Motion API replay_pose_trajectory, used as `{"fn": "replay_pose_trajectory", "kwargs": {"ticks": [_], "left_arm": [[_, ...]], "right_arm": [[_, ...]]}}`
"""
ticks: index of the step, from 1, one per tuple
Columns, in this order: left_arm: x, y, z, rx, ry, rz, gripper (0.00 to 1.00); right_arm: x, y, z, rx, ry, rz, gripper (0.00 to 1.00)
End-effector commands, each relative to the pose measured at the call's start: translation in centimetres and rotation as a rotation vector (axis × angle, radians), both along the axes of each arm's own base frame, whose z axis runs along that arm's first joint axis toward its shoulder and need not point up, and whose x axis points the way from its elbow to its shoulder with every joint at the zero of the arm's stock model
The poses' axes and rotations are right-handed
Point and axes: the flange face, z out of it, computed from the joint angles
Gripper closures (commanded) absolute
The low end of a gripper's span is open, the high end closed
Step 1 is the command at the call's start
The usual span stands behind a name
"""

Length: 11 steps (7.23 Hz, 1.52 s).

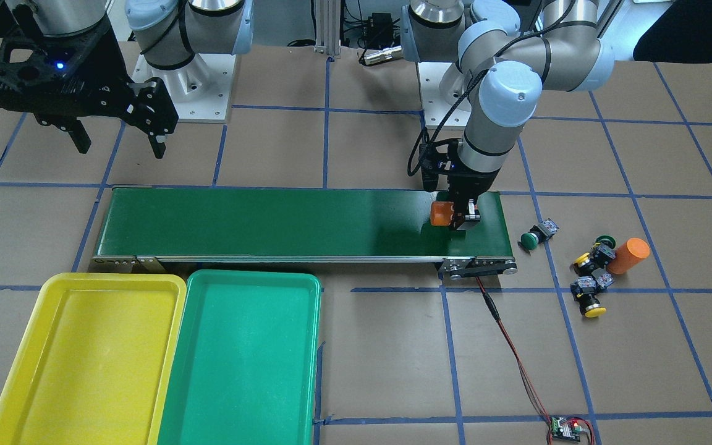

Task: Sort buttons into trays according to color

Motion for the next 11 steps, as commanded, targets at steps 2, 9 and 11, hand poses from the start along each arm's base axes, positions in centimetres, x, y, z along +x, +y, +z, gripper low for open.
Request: {"fn": "replay_pose_trajectory", "kwargs": {"ticks": [2,9,11], "left_arm": [[0.5,-0.4,1.0,-0.032,-0.042,0.137,0.0],[28.6,-2.3,4.3,0.084,-0.04,0.533,0.0],[33.3,-2.5,1.5,0.091,-0.034,0.528,0.0]], "right_arm": [[0.0,0.0,0.0,0.0,0.001,0.0,0.0],[0.0,0.0,0.0,0.0,0.003,0.0,0.0],[0.0,0.0,0.0,0.0,0.003,0.0,0.0]]}}
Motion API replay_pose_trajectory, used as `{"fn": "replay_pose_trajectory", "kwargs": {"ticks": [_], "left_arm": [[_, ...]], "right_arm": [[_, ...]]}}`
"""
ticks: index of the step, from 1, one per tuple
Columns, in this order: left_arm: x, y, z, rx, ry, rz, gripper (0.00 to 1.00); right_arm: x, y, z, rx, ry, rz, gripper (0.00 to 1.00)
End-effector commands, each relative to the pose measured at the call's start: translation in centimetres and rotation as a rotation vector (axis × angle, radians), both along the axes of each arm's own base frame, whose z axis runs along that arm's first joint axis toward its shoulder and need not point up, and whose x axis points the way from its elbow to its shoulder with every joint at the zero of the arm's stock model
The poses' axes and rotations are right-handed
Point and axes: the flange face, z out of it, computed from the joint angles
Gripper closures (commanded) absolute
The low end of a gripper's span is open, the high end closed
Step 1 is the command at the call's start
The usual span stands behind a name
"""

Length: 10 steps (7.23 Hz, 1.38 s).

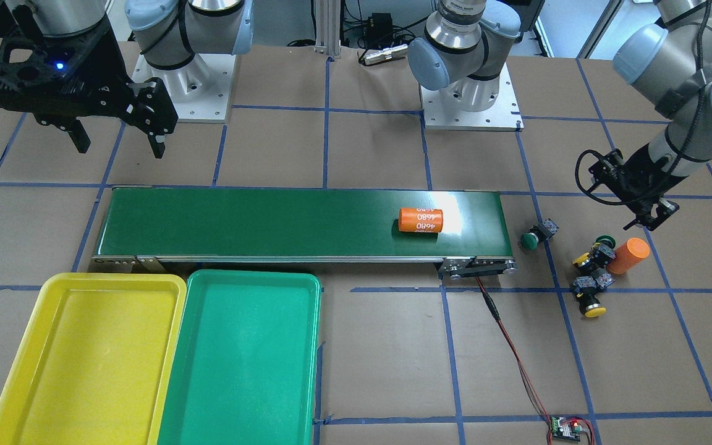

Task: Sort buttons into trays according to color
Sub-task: 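Grasp the second orange cell with the left gripper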

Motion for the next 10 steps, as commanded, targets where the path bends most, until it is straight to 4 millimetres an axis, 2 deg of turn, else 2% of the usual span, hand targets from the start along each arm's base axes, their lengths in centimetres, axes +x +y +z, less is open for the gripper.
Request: {"fn": "replay_pose_trajectory", "kwargs": {"ticks": [1,2,4,5,6,7,9,10], "left_arm": [[4.2,-0.7,-3.5,0.004,0.009,0.005,0.0],[4.6,-1.2,-4.3,-0.005,0.0,-0.008,0.0],[7.9,-4.6,-2.3,-0.086,-0.072,-0.046,0.0],[8.7,-5.3,-2.1,-0.074,-0.058,-0.045,0.0],[8.7,-4.9,-3.5,-0.068,0.031,-0.015,0.0],[10.0,-4.4,-4.1,-0.078,0.096,0.035,0.0],[10.1,-4.7,-5.0,-0.051,0.157,0.203,0.0],[9.4,-4.8,-6.2,-0.021,0.167,0.318,0.0]], "right_arm": [[0.0,0.0,-0.1,0.002,0.0,0.002,0.0],[0.0,0.1,0.0,0.0,0.0,0.0,0.0],[0.0,0.1,0.1,-0.003,0.002,0.003,0.0],[0.0,0.2,0.3,-0.006,0.003,0.001,0.0],[0.0,0.2,0.2,-0.003,0.003,0.001,0.0],[0.0,0.2,0.2,-0.003,0.003,0.003,0.0],[0.0,0.2,0.2,-0.003,0.002,0.003,0.0],[0.0,0.2,0.2,-0.003,0.002,0.003,0.0]]}}
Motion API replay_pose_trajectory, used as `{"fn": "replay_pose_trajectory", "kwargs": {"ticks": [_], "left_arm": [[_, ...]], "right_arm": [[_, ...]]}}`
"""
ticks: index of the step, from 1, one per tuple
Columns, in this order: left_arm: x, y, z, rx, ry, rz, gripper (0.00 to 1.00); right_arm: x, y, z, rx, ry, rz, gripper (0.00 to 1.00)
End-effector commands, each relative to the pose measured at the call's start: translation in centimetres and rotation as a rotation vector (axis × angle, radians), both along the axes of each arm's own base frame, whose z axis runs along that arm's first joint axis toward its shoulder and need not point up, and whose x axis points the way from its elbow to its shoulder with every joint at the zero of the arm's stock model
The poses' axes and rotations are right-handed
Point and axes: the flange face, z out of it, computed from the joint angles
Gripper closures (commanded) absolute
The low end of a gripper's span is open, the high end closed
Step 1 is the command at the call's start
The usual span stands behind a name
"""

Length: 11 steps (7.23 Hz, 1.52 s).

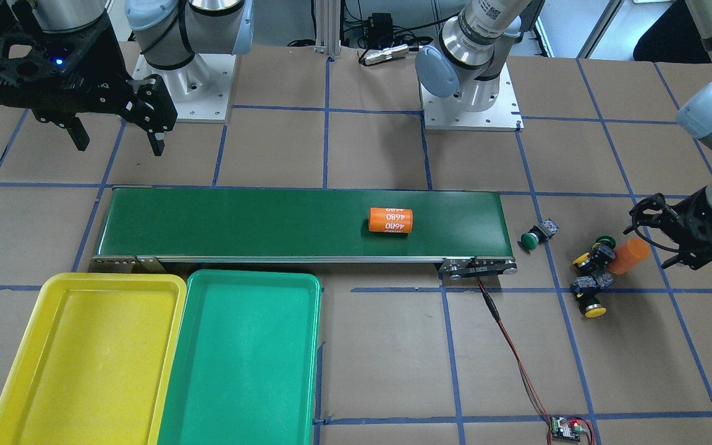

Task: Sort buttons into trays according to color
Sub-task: 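Grasp the second orange cell with the left gripper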

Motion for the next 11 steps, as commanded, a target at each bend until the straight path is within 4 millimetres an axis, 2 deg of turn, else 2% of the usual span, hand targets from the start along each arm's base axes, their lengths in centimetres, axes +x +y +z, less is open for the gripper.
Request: {"fn": "replay_pose_trajectory", "kwargs": {"ticks": [1,3,4,5,7,8,9,10,11], "left_arm": [[-0.2,0.0,-1.9,0.055,0.025,0.134,0.0],[0.3,0.0,-2.5,0.074,0.029,0.158,0.0],[0.4,0.0,-2.6,0.072,0.047,0.163,0.05],[-0.1,-0.4,-2.5,0.072,0.045,0.15,0.45],[0.2,-0.1,-2.7,0.071,0.049,0.142,0.46],[0.3,-0.2,-2.7,0.062,0.059,0.136,0.64],[0.7,-0.3,-1.8,0.048,0.045,0.126,0.84],[0.5,-0.4,0.0,0.031,0.027,0.123,0.9],[-0.7,-0.1,2.8,0.061,0.051,0.12,0.92]], "right_arm": [[0.0,0.0,0.0,-0.002,0.0,-0.001,0.0],[0.0,0.0,0.0,-0.002,0.0,-0.001,0.0],[0.1,0.0,0.0,-0.002,0.0,0.0,0.0],[0.0,0.0,0.0,-0.002,-0.002,-0.001,0.0],[0.1,0.1,0.1,-0.003,0.0,0.0,0.0],[0.1,0.1,0.1,-0.003,0.0,0.002,0.0],[0.1,0.1,0.1,-0.003,0.0,0.001,0.0],[0.2,0.0,0.1,-0.003,-0.001,0.001,0.0],[0.2,0.1,0.1,-0.003,0.0,0.002,0.0]]}}
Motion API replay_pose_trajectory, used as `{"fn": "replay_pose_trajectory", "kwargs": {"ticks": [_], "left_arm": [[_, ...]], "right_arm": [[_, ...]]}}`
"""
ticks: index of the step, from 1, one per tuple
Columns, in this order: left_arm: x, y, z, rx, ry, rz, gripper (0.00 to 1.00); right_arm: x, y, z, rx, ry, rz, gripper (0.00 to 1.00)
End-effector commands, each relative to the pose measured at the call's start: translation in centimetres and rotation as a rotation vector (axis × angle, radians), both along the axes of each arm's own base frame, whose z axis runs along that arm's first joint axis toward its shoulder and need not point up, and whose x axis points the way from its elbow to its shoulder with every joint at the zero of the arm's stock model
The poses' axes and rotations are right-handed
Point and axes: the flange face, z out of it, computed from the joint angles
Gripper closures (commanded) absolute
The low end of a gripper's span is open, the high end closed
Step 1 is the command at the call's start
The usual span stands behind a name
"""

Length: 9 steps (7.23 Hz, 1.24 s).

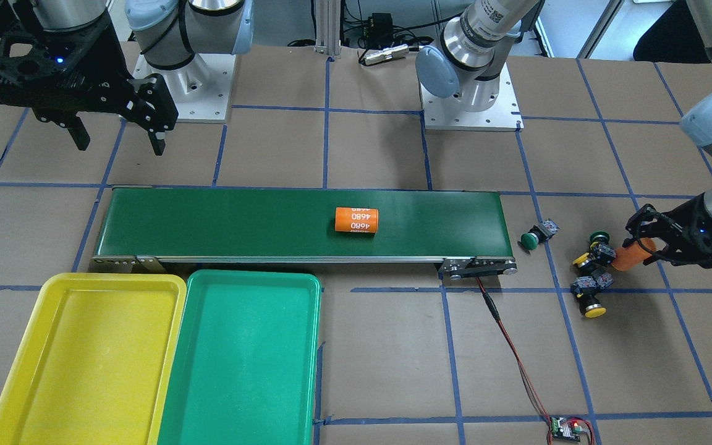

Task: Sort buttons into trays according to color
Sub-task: 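Grasp the second orange cell with the left gripper, then carry the orange cell onto the belt and release it with the left gripper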

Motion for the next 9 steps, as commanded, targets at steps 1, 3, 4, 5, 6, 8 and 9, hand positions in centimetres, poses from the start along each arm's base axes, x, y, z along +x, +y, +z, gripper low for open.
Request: {"fn": "replay_pose_trajectory", "kwargs": {"ticks": [1,3,4,5,6,8,9], "left_arm": [[-3.1,0.7,6.6,-0.004,0.08,0.007,0.95],[-8.6,2.0,11.1,-0.137,0.33,0.038,0.95],[-12.0,3.0,12.4,-0.138,0.4,-0.054,0.95],[-15.7,3.3,12.5,-0.203,0.516,-0.192,0.95],[-17.7,3.7,10.2,-0.291,0.659,-0.219,0.95],[-20.0,5.0,3.7,-0.445,0.878,-0.189,0.94],[-21.7,5.6,1.4,-0.492,0.94,-0.144,0.94]], "right_arm": [[0.0,0.0,-0.1,0.002,0.0,0.001,0.0],[0.1,0.0,0.0,-0.002,-0.003,-0.002,0.0],[0.1,0.0,-0.2,0.003,-0.002,0.0,0.0],[0.3,-0.2,-0.3,0.002,-0.008,0.001,0.0],[0.2,-0.1,-0.1,0.001,-0.002,0.001,0.0],[0.2,-0.1,-0.1,0.0,-0.002,0.0,0.0],[0.2,0.1,0.0,-0.002,0.0,0.003,0.0]]}}
